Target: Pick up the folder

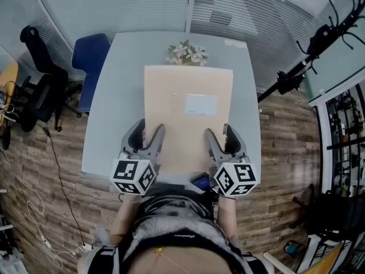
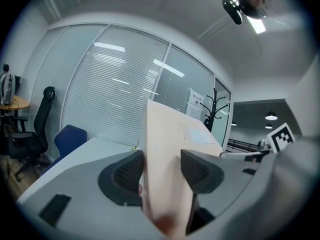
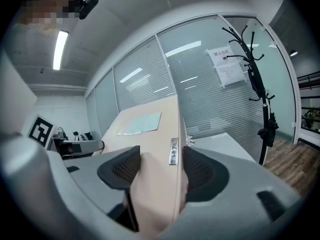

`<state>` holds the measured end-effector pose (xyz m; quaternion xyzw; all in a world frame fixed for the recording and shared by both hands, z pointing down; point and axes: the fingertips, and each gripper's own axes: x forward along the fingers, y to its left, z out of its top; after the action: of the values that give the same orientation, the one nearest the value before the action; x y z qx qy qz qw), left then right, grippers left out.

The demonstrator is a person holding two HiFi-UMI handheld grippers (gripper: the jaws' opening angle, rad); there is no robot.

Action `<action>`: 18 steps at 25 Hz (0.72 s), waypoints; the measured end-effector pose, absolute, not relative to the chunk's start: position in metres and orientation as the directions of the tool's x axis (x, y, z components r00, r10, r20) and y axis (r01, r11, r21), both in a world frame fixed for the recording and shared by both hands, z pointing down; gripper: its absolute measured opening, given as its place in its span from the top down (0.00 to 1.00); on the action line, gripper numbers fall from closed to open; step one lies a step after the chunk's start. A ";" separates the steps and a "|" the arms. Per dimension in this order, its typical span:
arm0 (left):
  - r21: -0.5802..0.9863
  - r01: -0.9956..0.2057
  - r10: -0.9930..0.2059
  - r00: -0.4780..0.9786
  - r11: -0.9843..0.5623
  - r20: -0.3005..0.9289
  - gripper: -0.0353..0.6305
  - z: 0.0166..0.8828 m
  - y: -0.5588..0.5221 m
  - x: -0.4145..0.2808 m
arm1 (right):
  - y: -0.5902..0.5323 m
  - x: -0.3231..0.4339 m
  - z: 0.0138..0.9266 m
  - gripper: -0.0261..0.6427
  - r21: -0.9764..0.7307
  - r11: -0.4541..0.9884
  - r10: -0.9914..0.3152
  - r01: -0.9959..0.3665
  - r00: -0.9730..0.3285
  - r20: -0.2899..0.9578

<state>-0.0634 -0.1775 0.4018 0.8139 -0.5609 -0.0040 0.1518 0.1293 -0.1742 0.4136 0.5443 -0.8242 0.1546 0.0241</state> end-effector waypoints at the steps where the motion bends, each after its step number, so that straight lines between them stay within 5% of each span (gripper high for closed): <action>1: 0.253 -0.912 -0.914 0.370 -0.324 0.164 0.60 0.402 -0.178 -0.065 | -0.175 0.128 0.413 0.56 -0.227 0.360 -0.889 -0.905 -0.407 0.208; 18: 0.252 -0.909 -0.910 0.379 -0.332 0.168 0.60 0.403 -0.185 -0.070 | -0.180 0.123 0.414 0.56 -0.214 0.349 -0.892 -0.912 -0.393 0.221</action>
<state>-0.0695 -0.1855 0.4027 0.8161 -0.5572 -0.0016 0.1531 0.1233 -0.1800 0.4135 0.5498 -0.8207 0.1524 0.0327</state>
